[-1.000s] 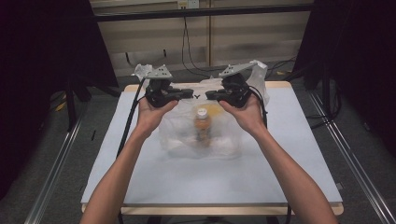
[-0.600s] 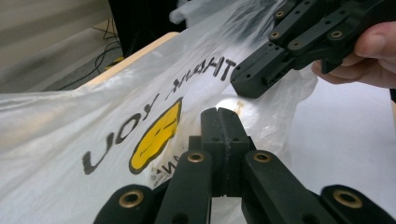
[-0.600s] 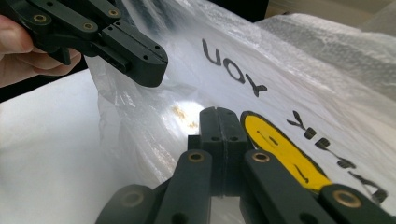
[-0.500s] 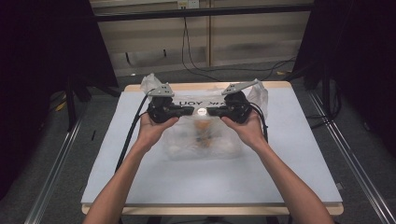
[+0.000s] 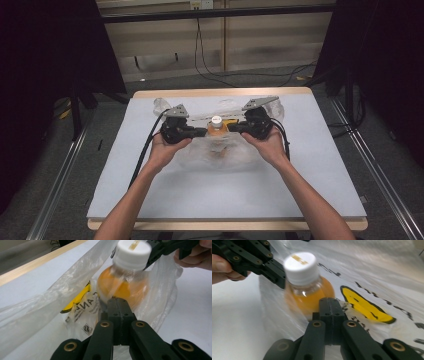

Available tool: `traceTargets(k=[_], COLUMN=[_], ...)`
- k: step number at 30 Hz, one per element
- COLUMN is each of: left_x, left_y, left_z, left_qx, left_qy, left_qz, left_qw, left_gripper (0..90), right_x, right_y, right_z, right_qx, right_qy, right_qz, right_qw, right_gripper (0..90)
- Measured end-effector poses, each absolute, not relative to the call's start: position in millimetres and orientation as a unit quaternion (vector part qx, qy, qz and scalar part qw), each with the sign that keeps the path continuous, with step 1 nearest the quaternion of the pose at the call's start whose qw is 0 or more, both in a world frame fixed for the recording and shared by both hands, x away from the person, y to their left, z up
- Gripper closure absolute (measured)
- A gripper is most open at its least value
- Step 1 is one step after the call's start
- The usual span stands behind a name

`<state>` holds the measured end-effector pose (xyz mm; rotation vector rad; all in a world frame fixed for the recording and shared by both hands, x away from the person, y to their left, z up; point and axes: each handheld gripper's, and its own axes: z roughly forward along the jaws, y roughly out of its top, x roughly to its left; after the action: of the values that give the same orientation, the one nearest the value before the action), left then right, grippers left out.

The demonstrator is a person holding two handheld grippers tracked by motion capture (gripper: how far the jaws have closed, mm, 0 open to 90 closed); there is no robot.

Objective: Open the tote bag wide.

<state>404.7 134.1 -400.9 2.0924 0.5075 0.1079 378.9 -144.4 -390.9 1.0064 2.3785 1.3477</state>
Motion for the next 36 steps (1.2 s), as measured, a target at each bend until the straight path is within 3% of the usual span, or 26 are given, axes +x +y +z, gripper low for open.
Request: traceTargets(k=[23,36], left_x=[405.2,402.3], left_y=[133.3,146.1], left_z=[-470.0,-478.4], left_qx=[0.882,0.902], left_qy=[0.228,0.229], left_qz=[0.006,0.029], left_qw=[0.412,0.364], left_gripper=[90.0,90.0], right_x=[378.5,373.3], right_y=[-148.4,-168.6], right_z=[-475.0,-477.2], right_qx=[0.358,0.361], right_qy=[0.860,0.865], right_qz=[0.359,0.343], right_qw=[0.052,0.057], right_gripper=[90.0,90.0])
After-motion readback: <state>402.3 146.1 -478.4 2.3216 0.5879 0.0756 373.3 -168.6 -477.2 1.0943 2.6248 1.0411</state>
